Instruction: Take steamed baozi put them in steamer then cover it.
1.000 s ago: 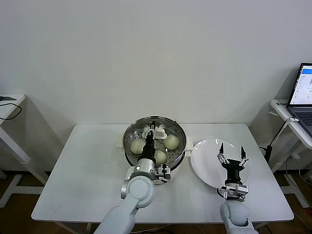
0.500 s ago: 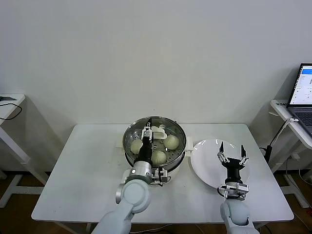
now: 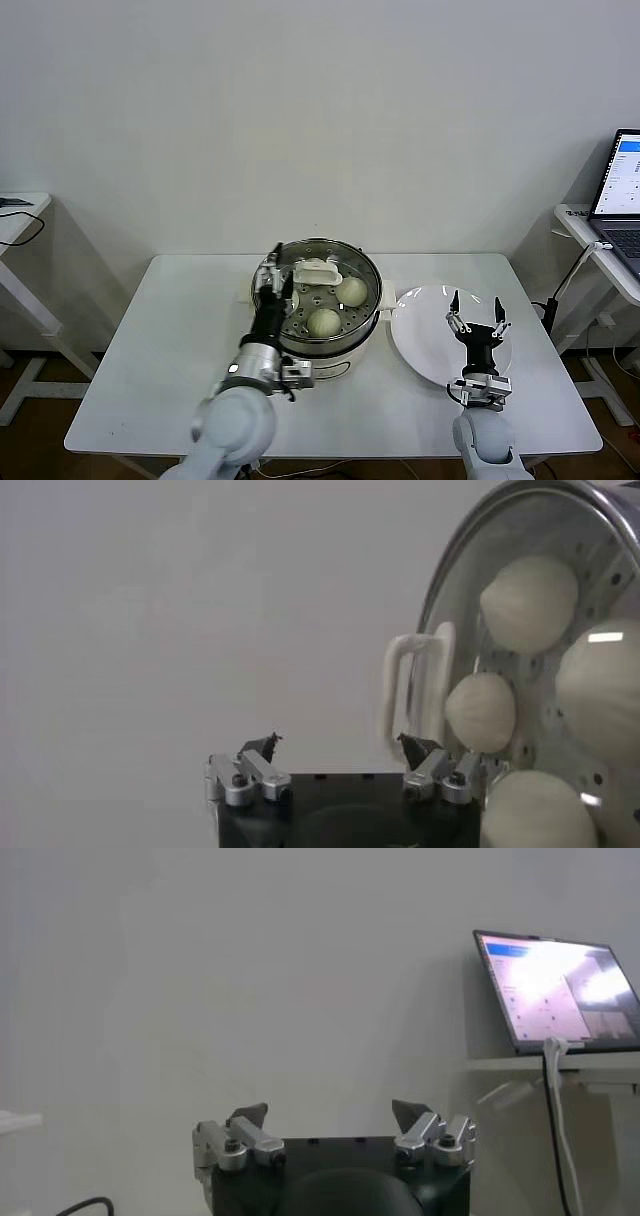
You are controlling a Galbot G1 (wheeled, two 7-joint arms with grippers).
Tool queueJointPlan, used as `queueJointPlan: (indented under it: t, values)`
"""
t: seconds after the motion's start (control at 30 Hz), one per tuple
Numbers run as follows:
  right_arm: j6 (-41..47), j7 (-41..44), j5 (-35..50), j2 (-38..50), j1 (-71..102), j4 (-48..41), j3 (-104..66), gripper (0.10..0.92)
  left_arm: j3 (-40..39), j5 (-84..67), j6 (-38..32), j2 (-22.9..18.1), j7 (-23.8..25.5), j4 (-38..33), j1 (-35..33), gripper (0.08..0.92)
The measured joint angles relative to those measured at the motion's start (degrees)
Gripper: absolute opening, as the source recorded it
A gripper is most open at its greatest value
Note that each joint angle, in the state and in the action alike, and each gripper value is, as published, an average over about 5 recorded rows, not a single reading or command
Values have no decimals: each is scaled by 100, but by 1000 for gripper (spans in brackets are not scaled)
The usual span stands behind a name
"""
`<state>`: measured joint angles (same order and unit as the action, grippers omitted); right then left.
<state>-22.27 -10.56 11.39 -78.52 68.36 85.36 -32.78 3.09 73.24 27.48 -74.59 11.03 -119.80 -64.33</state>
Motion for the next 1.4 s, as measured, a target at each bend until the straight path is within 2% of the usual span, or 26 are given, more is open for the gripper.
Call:
queueJointPlan:
  t: [0.17, 0.33, 0.63, 0.93, 1.4]
  values:
    - [183, -32, 97, 45, 80, 120, 44, 823, 771, -1220, -342, 55, -534, -298, -418, 822]
    - [388, 4, 258, 78, 208, 267, 52, 823, 1628, -2988, -883, 111, -930, -307, -752, 823]
    - [680, -6, 425, 149, 475, 491, 92, 823, 2585, -5589, -2098, 25, -1009, 252, -1177, 823]
    - [787, -40, 492, 128, 640, 587, 105, 823, 2971, -6649, -2885, 25, -932, 762, -1343, 823]
    - [878, -2, 504, 134, 661, 655, 173, 823, 3159, -7256, -3290, 58, -894, 1075, -1402, 823]
